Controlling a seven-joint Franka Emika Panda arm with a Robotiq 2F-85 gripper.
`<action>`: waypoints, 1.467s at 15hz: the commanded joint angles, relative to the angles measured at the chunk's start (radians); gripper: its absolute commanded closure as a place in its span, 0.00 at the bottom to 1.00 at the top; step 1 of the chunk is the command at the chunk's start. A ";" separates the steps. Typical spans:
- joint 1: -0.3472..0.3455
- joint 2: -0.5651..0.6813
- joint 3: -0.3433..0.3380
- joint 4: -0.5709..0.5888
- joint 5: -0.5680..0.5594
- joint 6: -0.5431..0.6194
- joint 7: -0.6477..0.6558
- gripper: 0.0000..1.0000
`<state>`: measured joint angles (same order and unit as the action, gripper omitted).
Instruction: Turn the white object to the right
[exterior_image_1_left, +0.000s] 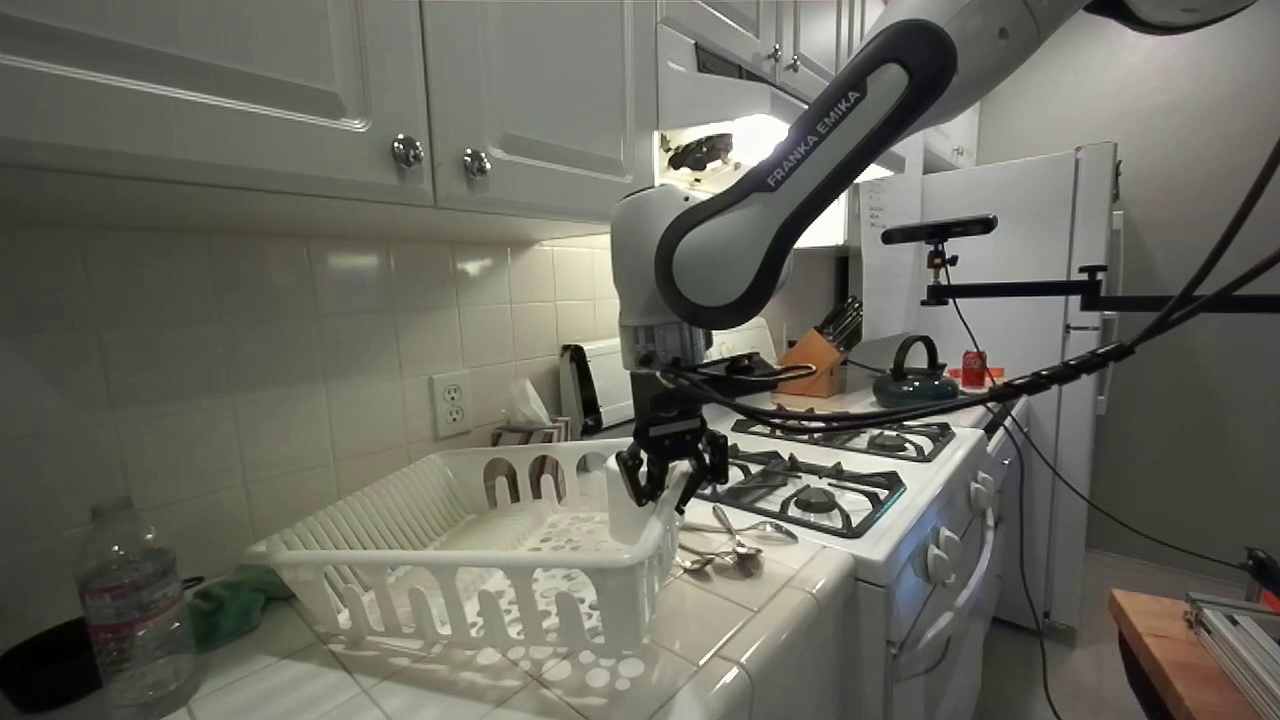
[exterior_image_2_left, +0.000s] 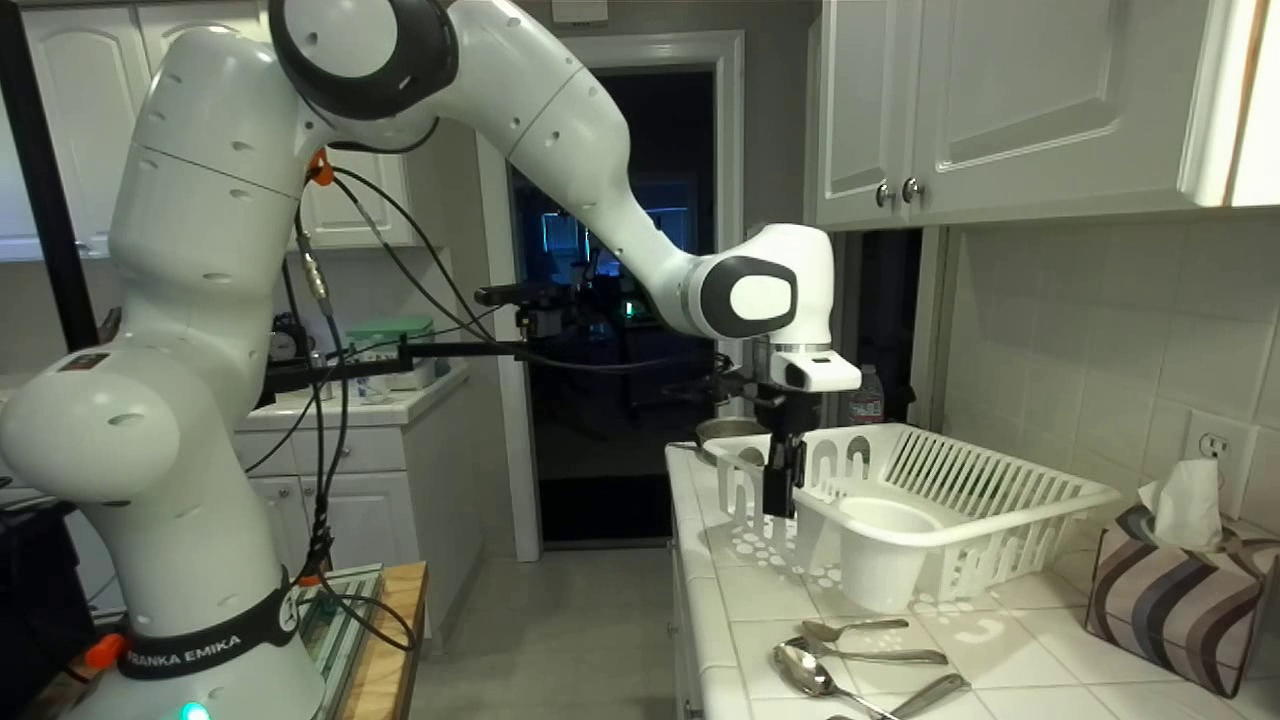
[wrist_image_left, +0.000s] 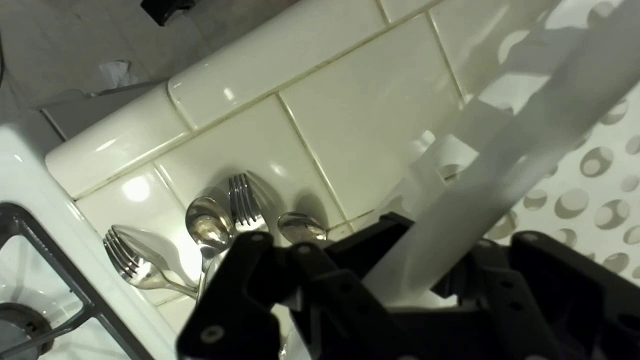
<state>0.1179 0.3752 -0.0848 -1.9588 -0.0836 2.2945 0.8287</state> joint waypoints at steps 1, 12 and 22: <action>-0.011 -0.051 0.010 -0.027 -0.017 -0.037 -0.102 1.00; -0.025 -0.041 -0.045 -0.015 -0.130 -0.081 -0.241 1.00; -0.053 -0.015 -0.041 0.012 -0.153 -0.065 -0.428 1.00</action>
<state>0.0754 0.3538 -0.1351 -1.9600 -0.2069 2.2295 0.4583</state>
